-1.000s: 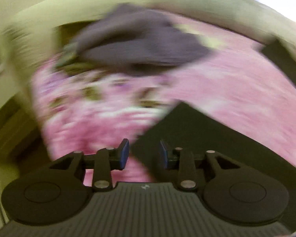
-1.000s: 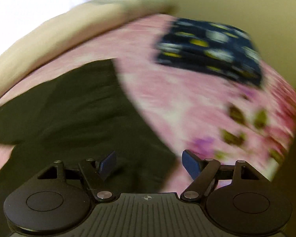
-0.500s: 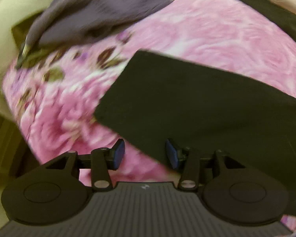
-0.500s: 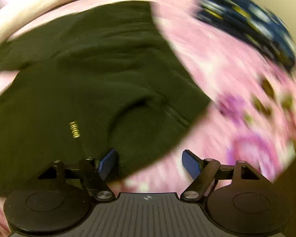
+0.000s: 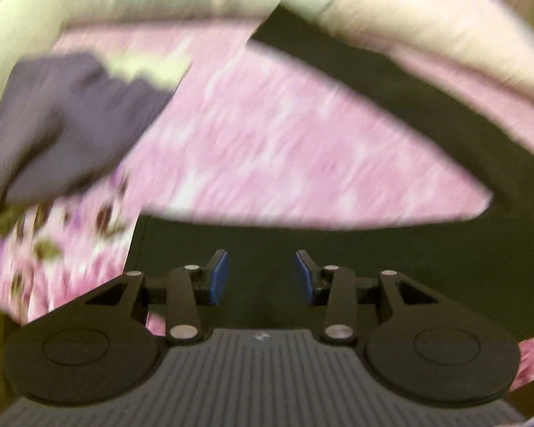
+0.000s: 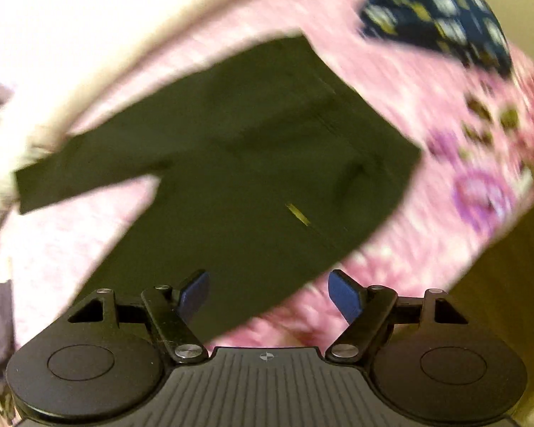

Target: Fold clothes

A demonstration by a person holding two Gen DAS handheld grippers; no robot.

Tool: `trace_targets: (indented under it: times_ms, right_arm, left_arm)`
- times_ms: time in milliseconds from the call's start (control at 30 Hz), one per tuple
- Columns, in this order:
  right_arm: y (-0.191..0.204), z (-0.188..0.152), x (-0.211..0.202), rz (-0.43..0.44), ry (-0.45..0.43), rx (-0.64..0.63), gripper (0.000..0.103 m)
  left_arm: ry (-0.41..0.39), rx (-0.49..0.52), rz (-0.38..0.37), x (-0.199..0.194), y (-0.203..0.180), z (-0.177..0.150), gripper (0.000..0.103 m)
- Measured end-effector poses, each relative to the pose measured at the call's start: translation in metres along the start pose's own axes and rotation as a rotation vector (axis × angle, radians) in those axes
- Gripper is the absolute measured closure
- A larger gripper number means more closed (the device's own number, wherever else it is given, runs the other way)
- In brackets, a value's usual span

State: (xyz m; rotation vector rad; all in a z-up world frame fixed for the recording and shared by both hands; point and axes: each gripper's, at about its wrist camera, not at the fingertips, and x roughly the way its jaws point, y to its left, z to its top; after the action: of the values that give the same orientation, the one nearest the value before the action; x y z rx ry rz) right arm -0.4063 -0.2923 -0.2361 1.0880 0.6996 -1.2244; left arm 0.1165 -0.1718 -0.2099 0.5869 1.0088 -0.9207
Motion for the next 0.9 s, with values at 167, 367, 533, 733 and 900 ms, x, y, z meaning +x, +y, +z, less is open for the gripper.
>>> trace_targets:
  times_ms: [167, 367, 533, 733, 900]
  right_arm:
    - [0.041, 0.023, -0.039, 0.066, -0.125, -0.061, 0.026]
    - [0.066, 0.035, -0.067, 0.101, -0.178, -0.111, 0.026]
    - [0.067, 0.037, -0.077, 0.131, -0.194, -0.148, 0.026]
    - [0.054, 0.039, -0.087, 0.141, -0.184, -0.228, 0.026]
    - [0.036, 0.039, -0.1, 0.114, -0.173, -0.301, 0.026]
  left_arm:
    - [-0.138, 0.017, -0.054, -0.05, -0.009, 0.044, 0.062]
    - [-0.197, -0.058, -0.041, -0.089, -0.002, 0.045, 0.06]
    - [-0.193, -0.12, -0.016, -0.106, 0.0, 0.034, 0.06]
    - [-0.228, -0.173, 0.003, -0.13, -0.015, 0.019, 0.06]
    - [-0.24, -0.174, 0.011, -0.146, -0.044, 0.005, 0.059]
